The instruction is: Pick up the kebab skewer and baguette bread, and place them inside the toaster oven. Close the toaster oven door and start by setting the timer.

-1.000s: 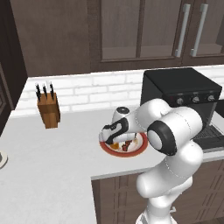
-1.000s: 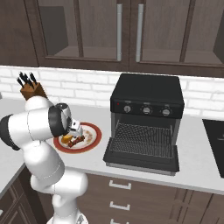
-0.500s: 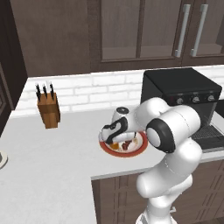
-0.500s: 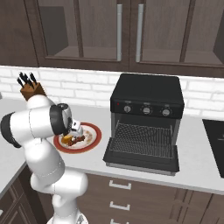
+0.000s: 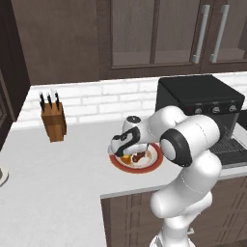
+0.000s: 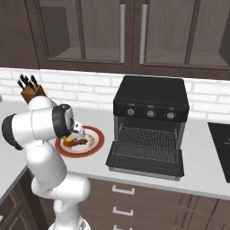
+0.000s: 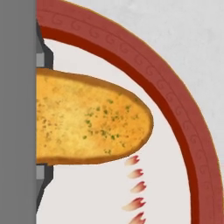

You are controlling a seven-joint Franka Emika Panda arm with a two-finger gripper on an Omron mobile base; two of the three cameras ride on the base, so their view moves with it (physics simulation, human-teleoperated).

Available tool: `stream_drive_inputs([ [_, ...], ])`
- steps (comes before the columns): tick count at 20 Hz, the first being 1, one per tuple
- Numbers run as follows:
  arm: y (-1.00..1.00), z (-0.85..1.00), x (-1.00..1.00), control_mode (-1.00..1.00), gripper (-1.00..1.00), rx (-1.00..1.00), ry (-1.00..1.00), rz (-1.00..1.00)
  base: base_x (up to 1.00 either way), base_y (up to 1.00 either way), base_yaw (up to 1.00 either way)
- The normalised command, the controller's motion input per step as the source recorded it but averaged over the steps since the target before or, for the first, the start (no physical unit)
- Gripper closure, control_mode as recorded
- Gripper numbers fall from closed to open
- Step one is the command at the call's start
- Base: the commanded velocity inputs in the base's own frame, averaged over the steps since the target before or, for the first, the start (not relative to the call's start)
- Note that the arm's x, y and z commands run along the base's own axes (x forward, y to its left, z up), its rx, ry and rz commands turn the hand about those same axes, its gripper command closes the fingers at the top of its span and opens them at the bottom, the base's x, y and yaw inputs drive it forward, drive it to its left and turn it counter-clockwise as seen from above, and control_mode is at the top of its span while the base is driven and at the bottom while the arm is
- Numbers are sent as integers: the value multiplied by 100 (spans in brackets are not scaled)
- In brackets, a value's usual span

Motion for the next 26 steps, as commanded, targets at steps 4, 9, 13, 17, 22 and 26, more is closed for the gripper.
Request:
stream_drive_inputs([
  [4,-5,42,-18,-100,100,2,-2,0,0,0,0],
  [9,-12,98,-21,-100,100,8,-4,0,0,0,0],
  [13,-24,100,-27,-100,100,8,0,0,0,0,0],
  [17,-72,78,-66,-100,100,0,0,0,0,0,0],
  [22,-98,41,-83,-100,100,0,0,0,0,0,0],
  [26,-99,19,-84,-100,100,-1,0,0,0,0,0],
])
